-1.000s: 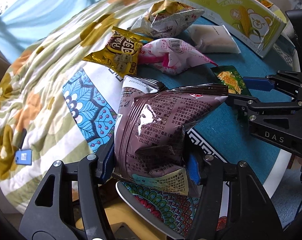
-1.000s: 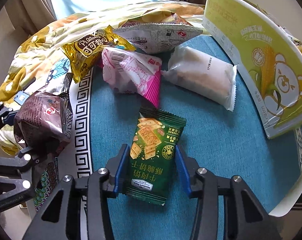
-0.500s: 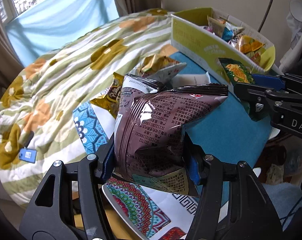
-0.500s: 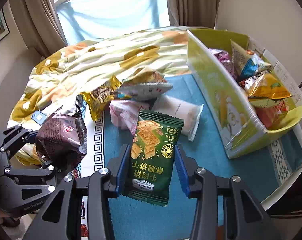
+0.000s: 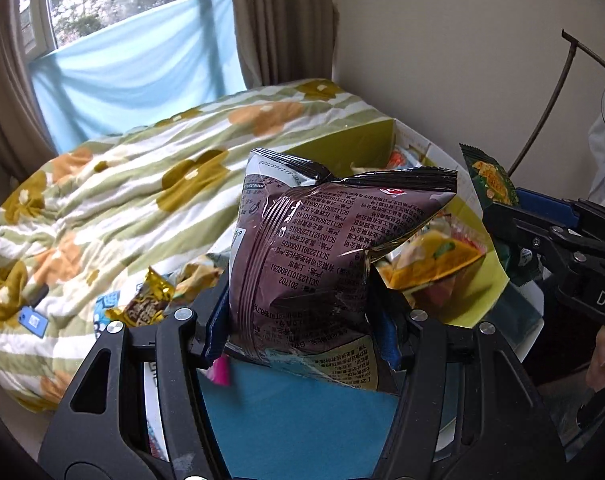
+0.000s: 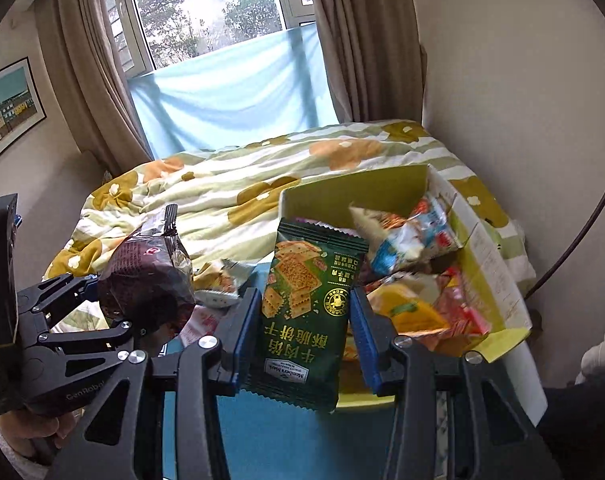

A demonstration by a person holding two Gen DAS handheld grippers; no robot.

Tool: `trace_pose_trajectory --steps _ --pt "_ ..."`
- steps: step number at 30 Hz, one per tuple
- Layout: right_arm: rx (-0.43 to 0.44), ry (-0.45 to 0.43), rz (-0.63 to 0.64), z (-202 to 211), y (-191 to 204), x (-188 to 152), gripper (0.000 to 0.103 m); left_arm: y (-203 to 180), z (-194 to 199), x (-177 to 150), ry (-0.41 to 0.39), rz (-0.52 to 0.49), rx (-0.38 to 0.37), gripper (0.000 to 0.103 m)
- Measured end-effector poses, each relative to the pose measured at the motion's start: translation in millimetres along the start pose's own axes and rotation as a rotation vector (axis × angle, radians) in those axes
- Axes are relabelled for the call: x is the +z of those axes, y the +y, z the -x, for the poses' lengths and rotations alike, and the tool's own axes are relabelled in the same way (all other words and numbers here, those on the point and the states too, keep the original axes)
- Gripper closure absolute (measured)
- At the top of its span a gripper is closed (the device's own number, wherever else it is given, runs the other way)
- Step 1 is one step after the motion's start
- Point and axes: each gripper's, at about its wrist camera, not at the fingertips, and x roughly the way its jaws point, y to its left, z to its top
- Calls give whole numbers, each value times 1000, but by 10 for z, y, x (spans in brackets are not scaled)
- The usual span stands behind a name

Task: Organize snacks
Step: 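Carry both snacks over the box and open both grippers to drop them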

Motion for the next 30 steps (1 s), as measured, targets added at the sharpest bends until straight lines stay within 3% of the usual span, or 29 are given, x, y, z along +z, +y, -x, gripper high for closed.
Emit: trace_pose_trajectory --steps 7,13,15,16,17,20,30 --pt "21 -21 49 -18 -730 315 62 -599 -454 398 35 50 45 47" --pt "58 5 51 -196 -1098 422 62 -744 -744 467 98 98 56 44" --pt "67 9 42 -242 -1179 433 62 -747 -789 456 115 115 52 35" --pt "72 13 38 -266 -1206 438 62 -743 -795 445 120 125 57 15" --pt "76 15 33 -282 -1230 435 62 -732 -777 425 116 136 60 2" --pt "81 20 24 -348 -1293 424 62 -658 -638 324 91 161 49 1" --pt "92 89 13 -534 -1468 345 62 -403 -507 -7 128 227 113 1"
